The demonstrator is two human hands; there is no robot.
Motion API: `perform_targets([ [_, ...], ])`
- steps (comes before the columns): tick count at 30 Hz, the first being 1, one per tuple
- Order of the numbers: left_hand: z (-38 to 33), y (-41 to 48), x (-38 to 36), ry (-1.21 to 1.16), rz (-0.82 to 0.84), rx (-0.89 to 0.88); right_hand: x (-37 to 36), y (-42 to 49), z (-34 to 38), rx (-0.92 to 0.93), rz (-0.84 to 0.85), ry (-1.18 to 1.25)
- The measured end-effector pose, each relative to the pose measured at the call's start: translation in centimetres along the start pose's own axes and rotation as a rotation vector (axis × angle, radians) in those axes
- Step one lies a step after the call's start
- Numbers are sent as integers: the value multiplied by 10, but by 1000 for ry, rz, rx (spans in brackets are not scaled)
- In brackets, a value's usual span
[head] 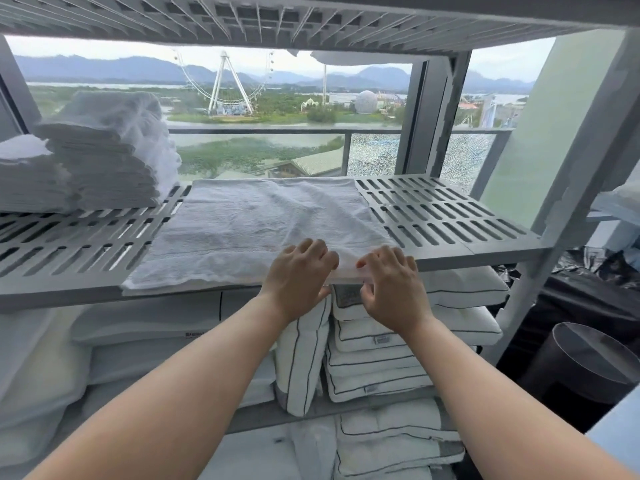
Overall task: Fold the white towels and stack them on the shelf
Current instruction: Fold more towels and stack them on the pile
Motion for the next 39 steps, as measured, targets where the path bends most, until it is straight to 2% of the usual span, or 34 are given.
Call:
perform_targets([
  [10, -21, 19, -10, 64, -43, 41, -9, -1, -30, 93, -168, 97],
  [12, -22, 19, -9, 66, -42, 34, -9, -3, -35, 3, -184, 176],
  [15, -24, 20, -8, 68, -23, 33, -9, -8, -51, -257, -197, 337],
  [19, -33, 31, -10, 83, -6, 13, -6, -9, -60, -415, -166, 433],
  [23, -54, 53, -14, 68, -33, -19, -5, -1, -64, -626, -57, 530],
  [25, -65, 65, -17, 68, -44, -35, -3, 0, -67, -746, 10, 686],
  [32, -74, 76, -20, -53, -128, 73, 1, 7, -74, -905, 176, 1236],
  [36, -76, 77, -11, -96, -170, 132, 3, 16, -74, -978, 226, 1319],
  [39, -82, 72, -6, -61, -212, 103, 4, 19, -73, -1027, 217, 1380],
])
Point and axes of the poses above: each hand's wrist, its own y-axis towards the middle knuckle, its own x-axis out of the back of the hand, z = x × y, the point moved 2 cm from there along y, towards the middle knuckle, and after that the axes turned 7 degrees about -x, right-handed, at the moved point
